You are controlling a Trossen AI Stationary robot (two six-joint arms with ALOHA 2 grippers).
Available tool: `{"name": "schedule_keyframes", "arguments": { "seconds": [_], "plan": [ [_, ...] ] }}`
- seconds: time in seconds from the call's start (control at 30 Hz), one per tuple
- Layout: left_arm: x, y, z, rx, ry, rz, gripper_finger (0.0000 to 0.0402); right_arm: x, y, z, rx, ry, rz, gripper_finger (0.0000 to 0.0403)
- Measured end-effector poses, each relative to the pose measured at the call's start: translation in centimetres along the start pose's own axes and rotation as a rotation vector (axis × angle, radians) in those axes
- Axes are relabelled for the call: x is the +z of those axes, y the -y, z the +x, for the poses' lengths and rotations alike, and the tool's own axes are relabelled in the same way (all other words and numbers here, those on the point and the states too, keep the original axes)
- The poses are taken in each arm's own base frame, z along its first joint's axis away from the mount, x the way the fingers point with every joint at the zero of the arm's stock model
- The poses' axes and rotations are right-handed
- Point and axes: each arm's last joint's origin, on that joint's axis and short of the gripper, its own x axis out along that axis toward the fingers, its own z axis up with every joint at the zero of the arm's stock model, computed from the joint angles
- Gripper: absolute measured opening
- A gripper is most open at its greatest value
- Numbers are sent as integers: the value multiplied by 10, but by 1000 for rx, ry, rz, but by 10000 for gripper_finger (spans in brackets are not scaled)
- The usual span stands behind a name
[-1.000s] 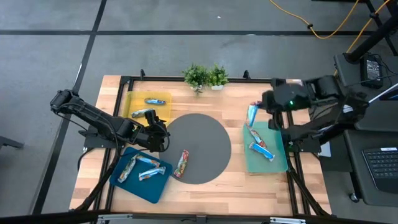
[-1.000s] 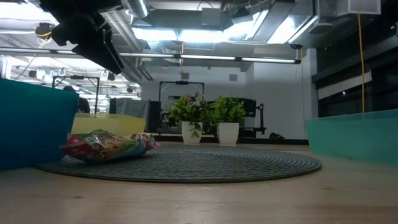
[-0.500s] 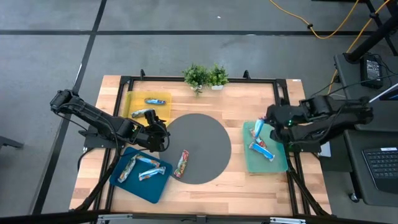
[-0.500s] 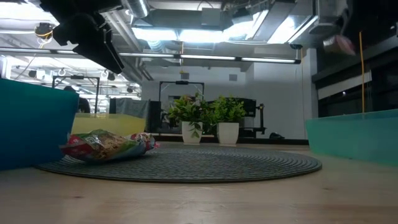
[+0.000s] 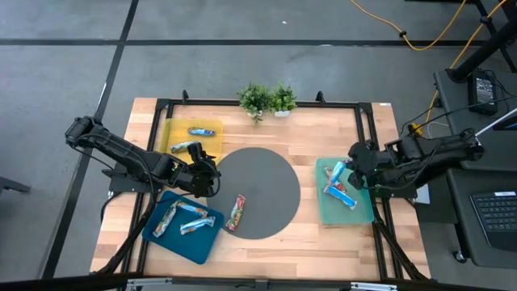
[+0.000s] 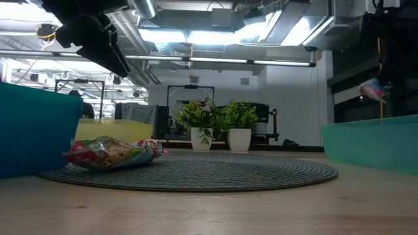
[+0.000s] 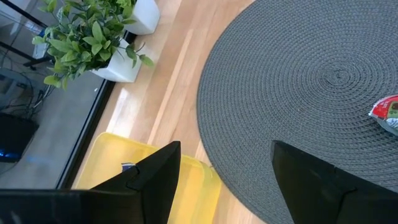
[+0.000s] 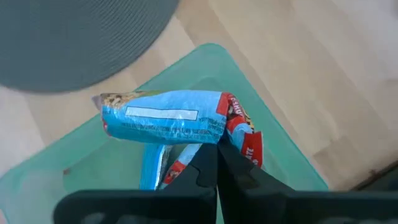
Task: Pick and place Granola Bars by type
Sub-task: Put the red granola bar into the green bin
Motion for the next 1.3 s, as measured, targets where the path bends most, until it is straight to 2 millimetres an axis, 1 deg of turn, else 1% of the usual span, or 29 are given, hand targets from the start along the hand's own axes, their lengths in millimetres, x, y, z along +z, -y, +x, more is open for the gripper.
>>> {"name": "schedule_keyframes", "arguments": {
  "seconds": [0.1,0.27,0.5,0.77,0.9,1.07,1.23,1.3],
  "plan": [
    [0,0,0,0,0,-1,241,-5,4,0,-17,19,57,2],
    [0,0,0,-1,0,-18,241,-15,13,1,-52,-12,130,2],
    [-1,2,-2,-9,5,-11,241,-16,14,1,-35,7,174,2],
    [-1,2,-2,-9,5,-15,241,-17,15,1,-44,1,277,3],
    [-1,2,-2,-9,5,-17,241,-16,14,2,-44,2,320,8],
    [-1,2,-2,-9,5,-19,241,-11,7,6,-31,1,320,9],
    [-1,4,-3,-19,9,-18,241,-11,2,13,-50,-83,319,10],
    [-1,6,-5,-26,13,-12,241,-15,2,19,-58,-124,325,10]
  ]
}}
